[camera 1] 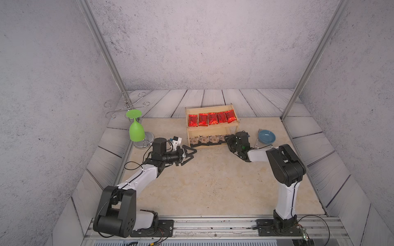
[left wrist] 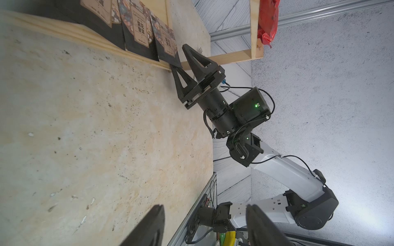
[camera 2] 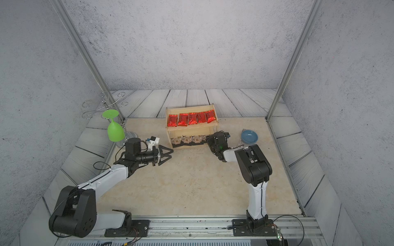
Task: Place the tea bags on the shelf by color
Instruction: Place the tea bag on the shelf, then reset both arms
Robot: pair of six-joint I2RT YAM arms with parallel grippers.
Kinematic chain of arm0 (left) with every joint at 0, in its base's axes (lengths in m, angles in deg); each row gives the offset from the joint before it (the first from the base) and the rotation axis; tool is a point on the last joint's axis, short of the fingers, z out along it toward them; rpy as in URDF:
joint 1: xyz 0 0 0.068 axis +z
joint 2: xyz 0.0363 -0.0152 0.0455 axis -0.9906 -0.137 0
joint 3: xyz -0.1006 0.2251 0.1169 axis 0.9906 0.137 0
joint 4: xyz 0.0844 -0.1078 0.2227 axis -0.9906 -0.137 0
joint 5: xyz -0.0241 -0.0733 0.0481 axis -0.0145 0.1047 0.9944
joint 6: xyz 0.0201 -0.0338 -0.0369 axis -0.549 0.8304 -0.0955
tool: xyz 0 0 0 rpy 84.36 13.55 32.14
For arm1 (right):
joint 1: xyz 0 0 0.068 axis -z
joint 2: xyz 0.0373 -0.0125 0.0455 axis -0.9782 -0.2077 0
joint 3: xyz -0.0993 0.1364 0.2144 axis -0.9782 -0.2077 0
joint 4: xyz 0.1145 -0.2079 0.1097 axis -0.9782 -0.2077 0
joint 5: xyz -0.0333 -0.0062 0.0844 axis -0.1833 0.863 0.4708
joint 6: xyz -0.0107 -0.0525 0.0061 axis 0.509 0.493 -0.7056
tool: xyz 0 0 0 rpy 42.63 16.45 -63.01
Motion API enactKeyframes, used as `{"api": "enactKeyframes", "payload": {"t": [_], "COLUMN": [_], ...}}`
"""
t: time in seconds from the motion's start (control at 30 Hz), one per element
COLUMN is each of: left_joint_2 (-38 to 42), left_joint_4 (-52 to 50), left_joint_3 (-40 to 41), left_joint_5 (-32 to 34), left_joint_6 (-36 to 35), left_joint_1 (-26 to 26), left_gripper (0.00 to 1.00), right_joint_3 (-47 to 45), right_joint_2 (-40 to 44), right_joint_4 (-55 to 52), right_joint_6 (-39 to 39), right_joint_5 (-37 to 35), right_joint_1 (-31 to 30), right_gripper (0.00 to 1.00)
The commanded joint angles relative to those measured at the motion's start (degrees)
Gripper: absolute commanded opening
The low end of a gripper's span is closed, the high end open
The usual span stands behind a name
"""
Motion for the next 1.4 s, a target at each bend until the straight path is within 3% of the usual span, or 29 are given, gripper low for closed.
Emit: {"api": "enactKeyframes", "payload": {"t": [0.0, 0.43, 0.63, 0.7, 0.77, 0.9, 0.97, 1.03, 1.07, 1.13, 1.17, 1.2, 1.27, 1.33, 1.37], "left_joint_2": [1.2, 2.2, 2.7, 3.4, 4.8, 10.0, 13.6, 16.6, 18.1, 21.7, 23.6, 25.0, 27.9, 28.6, 28.0], "left_joint_4": [1.5, 1.0, -0.3, -3.4, -12.7, -32.2, -37.4, -39.3, -38.6, -32.9, -29.0, -25.5, -18.4, -12.8, -10.7], "left_joint_3": [0.6, 0.7, 0.6, -0.2, -2.8, -9.6, -10.9, -11.2, -10.8, -7.5, -4.5, -1.8, 5.0, 10.9, 12.4], "left_joint_5": [-0.9, -0.2, 0.3, 0.9, 3.0, 15.8, 26.3, 35.8, 38.6, 42.5, 45.6, 48.5, 57.9, 68.7, 71.1], "left_joint_6": [-0.1, -0.6, -1.7, -3.8, -9.9, -23.3, -26.8, -24.6, -21.4, -17.5, -17.8, -20.5, -26.8, -32.3, -38.3], "left_joint_1": [0.8, 0.9, 1.2, 1.5, 1.8, 1.9, 1.7, 1.6, 1.6, 1.6, 1.4, 1.2, 1.2, 1.7, 2.2], "left_gripper": [0.66, 0.66, 0.66, 0.66, 0.66, 0.68, 0.73, 0.85, 0.99, 0.98, 0.98, 0.98, 0.98, 0.98, 0.99], "right_joint_3": [1.6, 13.2, 14.8, 14.5, 12.2, 3.5, -2.2, -6.8, -9.3, -13.6, -16.5, -18.8, -22.6, -22.3, -21.4], "right_joint_2": [1.0, 4.9, 5.4, 6.6, 9.4, 19.2, 28.1, 35.4, 38.3, 42.4, 43.9, 44.6, 44.9, 43.0, 41.7], "right_joint_4": [-6.2, -38.3, -40.1, -41.5, -43.1, -43.7, -43.7, -42.5, -39.7, -33.9, -28.9, -24.7, -16.6, -16.9, -18.7], "right_joint_6": [0.0, 3.9, 7.3, 10.5, 14.3, 23.3, 31.7, 40.0, 46.5, 57.1, 62.0, 64.3, 69.1, 69.9, 69.0], "right_joint_5": [1.3, -0.4, 2.4, 3.9, 4.9, 7.0, 1.1, -9.2, -13.7, -20.6, -23.4, -27.1, -29.8, -31.6, -33.6], "right_joint_1": [0.0, 0.3, 0.2, -0.4, -1.7, -3.0, -3.3, -3.3, -3.2, -3.2, -3.1, -2.8, -0.5, 2.1, 3.0], "right_gripper": [0.57, 0.57, 0.56, 0.56, 0.56, 0.56, 0.57, 0.61, 0.62, 0.63, 0.71, 0.79, 0.85, 0.88, 0.89]}}
